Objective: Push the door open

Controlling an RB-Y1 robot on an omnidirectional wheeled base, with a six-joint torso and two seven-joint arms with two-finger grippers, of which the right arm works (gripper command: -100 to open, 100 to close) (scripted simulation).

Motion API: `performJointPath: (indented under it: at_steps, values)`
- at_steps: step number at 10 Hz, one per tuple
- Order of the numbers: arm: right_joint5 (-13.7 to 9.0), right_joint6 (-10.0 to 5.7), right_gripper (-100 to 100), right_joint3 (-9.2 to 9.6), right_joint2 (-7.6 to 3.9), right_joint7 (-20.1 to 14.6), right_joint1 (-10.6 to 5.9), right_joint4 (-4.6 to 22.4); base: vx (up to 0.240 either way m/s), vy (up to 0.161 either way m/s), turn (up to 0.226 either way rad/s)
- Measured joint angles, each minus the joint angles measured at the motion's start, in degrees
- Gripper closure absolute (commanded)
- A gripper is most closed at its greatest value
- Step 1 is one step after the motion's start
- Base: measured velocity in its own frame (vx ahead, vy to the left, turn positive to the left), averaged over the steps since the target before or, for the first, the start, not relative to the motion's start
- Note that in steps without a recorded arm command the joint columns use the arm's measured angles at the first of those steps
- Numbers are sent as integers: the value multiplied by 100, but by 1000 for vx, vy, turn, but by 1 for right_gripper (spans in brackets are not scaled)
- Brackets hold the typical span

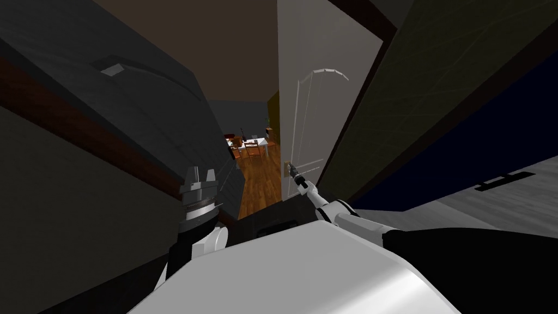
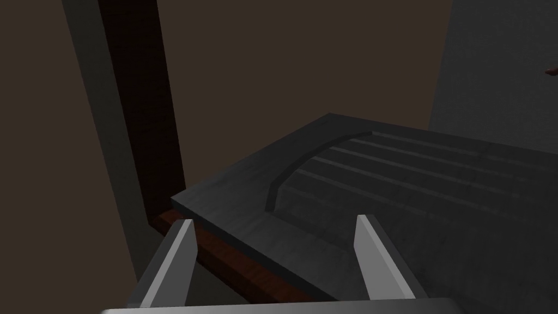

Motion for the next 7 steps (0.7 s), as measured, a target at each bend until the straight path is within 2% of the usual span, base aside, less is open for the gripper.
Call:
performJointPath:
  at_steps: [1,2,7]
  values:
    - [-10,2,-100,-15,7,19,-3,11,95,-7,8]
    - [-11,2,100,-17,7,24,-7,11,-12,2,-6]
    - [-14,5,100,-28,-8,22,-42,-7,-8,0,4]
